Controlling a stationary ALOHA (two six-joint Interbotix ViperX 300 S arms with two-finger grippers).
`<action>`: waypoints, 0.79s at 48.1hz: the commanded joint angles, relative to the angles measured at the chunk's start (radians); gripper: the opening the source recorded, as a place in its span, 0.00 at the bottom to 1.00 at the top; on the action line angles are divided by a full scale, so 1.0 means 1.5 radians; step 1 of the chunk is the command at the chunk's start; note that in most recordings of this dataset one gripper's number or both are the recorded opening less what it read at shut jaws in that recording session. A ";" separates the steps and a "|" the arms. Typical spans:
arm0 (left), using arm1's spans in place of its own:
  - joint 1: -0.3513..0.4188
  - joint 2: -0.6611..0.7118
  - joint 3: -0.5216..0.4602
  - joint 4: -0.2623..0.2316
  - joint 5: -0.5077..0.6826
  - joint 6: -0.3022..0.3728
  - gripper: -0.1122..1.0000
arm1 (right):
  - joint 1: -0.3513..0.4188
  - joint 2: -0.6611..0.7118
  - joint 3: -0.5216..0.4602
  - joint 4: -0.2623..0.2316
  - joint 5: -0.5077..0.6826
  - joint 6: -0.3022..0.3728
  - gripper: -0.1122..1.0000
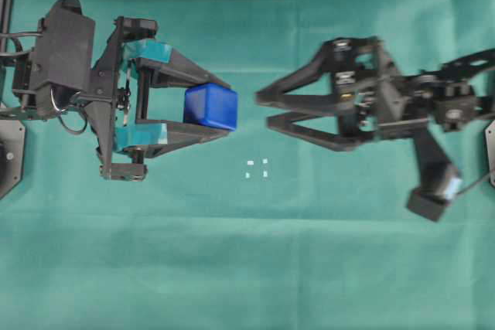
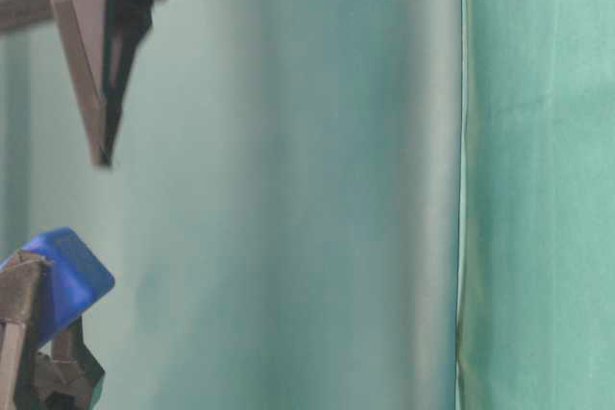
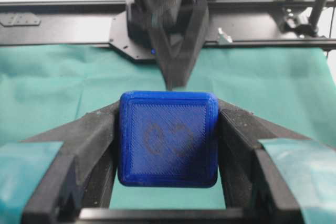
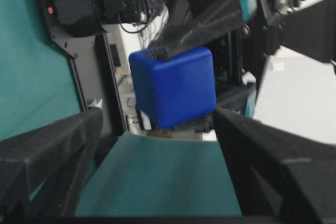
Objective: Handover the blue block to the right arm after grasping it with the left arm, then place it in the designated position.
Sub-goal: 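Reach the right gripper left and close it on the held cube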
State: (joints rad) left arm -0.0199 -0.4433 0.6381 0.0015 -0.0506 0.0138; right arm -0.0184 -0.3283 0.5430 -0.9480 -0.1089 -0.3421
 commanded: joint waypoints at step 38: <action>-0.002 -0.003 -0.011 0.000 0.000 0.000 0.52 | -0.005 0.124 -0.153 -0.014 -0.024 0.002 0.93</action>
State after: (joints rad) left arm -0.0184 -0.4403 0.6381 0.0015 -0.0491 0.0138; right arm -0.0230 -0.1304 0.3482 -0.9679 -0.1442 -0.3421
